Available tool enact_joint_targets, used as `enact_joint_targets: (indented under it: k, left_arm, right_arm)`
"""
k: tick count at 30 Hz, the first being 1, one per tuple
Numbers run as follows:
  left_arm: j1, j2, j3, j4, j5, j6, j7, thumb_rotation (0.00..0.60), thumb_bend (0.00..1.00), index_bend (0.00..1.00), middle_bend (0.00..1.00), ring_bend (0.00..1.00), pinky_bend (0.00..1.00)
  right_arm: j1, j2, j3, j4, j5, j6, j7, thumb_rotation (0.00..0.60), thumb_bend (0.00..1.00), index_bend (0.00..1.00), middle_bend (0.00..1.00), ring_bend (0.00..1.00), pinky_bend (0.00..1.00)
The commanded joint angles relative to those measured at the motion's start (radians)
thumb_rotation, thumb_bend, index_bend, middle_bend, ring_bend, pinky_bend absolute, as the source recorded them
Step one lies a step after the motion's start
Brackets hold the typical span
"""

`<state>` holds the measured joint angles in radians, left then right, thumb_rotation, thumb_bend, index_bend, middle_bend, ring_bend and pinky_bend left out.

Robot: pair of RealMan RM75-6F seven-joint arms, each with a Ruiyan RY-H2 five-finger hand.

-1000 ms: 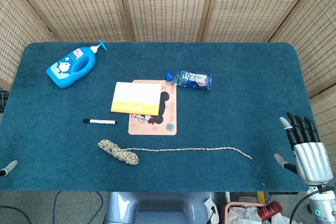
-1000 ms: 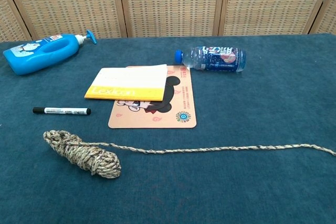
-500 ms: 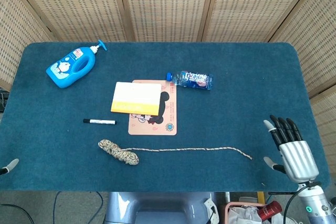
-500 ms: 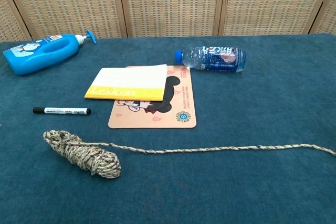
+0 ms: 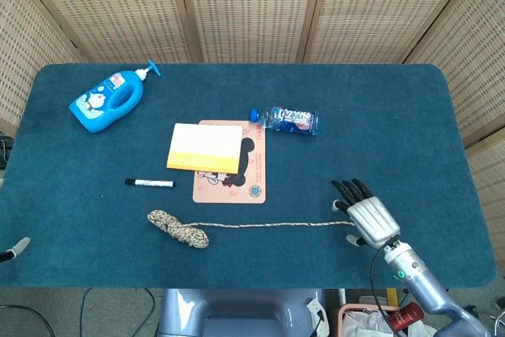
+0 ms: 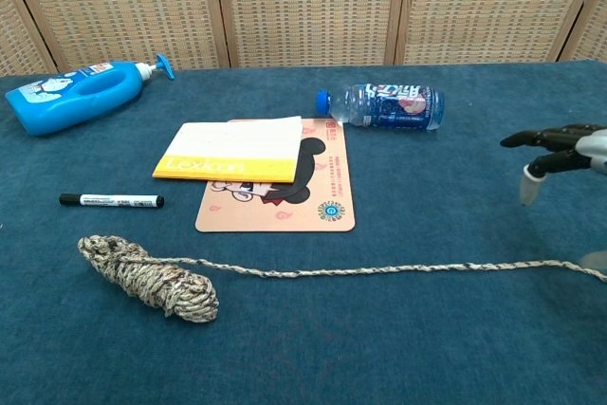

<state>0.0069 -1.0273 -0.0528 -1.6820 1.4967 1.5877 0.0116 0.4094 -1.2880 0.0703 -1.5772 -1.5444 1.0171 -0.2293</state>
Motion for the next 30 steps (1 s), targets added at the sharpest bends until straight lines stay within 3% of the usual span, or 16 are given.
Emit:
enact_joint_targets:
  k: [1,8,16,30]
  left_arm:
    - [-0.001,0.0,-0.002,0.001,-0.004,-0.002,-0.001,0.6,0.0,0.0,0.0,0.0,0.0]
    - [-0.007,-0.004,0.0,0.001,-0.007,-0.014,0.013,0.6,0.0,0.0,0.0,0.0,0.0]
    - [-0.008,-0.011,0.001,0.004,-0.01,-0.017,0.026,0.6,0.0,0.0,0.0,0.0,0.0]
    - [-0.014,-0.023,0.006,0.003,-0.008,-0.029,0.048,0.6,0.0,0.0,0.0,0.0,0.0]
  right_arm:
    - [0.025,-0.045,0.006,0.034,0.051,-0.04,-0.033,0.6,0.19,0.39,0.0,0.0,0.0]
    - [0.045,-0.097,0.001,0.083,0.132,-0.08,-0.089,0.6,0.3,0.4,0.0,0.0,0.0]
    - [0.05,-0.115,-0.012,0.12,0.18,-0.089,-0.127,0.6,0.3,0.42,0.0,0.0,0.0]
    - [0.053,-0.137,-0.03,0.186,0.215,-0.099,-0.08,0.6,0.3,0.48,0.0,0.0,0.0]
